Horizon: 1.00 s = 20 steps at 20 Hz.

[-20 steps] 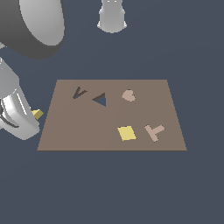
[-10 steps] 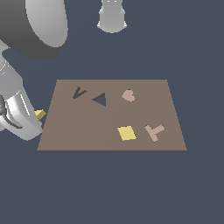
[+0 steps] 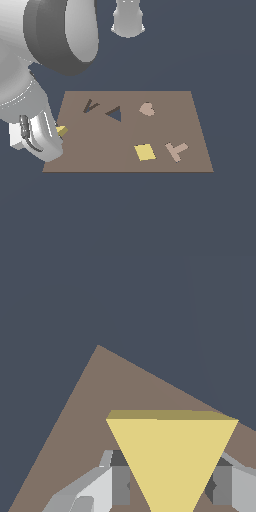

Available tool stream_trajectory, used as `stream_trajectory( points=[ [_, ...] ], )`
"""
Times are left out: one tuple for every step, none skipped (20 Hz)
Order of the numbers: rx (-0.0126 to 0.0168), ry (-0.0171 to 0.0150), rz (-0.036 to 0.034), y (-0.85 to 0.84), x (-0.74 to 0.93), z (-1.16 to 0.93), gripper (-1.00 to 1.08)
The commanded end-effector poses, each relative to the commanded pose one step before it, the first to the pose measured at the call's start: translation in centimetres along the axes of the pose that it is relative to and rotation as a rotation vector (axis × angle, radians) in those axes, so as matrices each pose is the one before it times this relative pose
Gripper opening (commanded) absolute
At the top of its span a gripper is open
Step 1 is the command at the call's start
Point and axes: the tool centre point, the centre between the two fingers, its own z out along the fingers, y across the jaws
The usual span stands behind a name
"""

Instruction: Insert a designated object into the corresponding slot on a board.

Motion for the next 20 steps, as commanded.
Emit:
stream_trajectory(
  points=[
    [-0.01215,-0.01109,0.05534,-0.124,-1.211,0.693,-1.0],
    [-0.00568,-0.00438,0.02548,-0.003,-0.523,0.303,-1.0],
    [-0.00602,-0.00423,0.02693,0.015,-0.544,0.31,-1.0],
    [-0.00632,-0.00403,0.02845,0.036,-0.561,0.315,-1.0],
    [-0.0066,-0.00377,0.02998,0.06,-0.576,0.318,-1.0],
    [-0.00685,-0.00346,0.03151,0.085,-0.59,0.32,-1.0],
    [-0.00706,-0.00309,0.03305,0.112,-0.601,0.321,-1.0],
    [-0.00722,-0.00267,0.0346,0.142,-0.609,0.319,-1.0],
    [-0.00731,-0.00221,0.03618,0.172,-0.614,0.315,-1.0],
    [-0.00734,-0.00172,0.03777,0.205,-0.616,0.309,-1.0],
    [-0.00727,-0.00119,0.03929,0.237,-0.614,0.301,-1.0],
    [-0.00696,-0.00063,0.03983,0.264,-0.594,0.283,-1.0],
    [-0.00653,-0.00011,0.03999,0.287,-0.568,0.262,-1.0],
    [-0.00606,0.00037,0.04015,0.308,-0.541,0.242,-1.0],
    [-0.00556,0.00078,0.04029,0.327,-0.514,0.221,-1.0],
    [-0.00502,0.00115,0.04036,0.343,-0.487,0.2,-1.0],
    [-0.00437,0.00141,0.03954,0.35,-0.449,0.176,-1.0],
    [-0.00369,0.00157,0.03819,0.349,-0.408,0.151,-1.0],
    [-0.00306,0.00168,0.0368,0.346,-0.37,0.128,-1.0],
    [-0.0025,0.00174,0.03538,0.341,-0.335,0.108,-1.0]
  ],
)
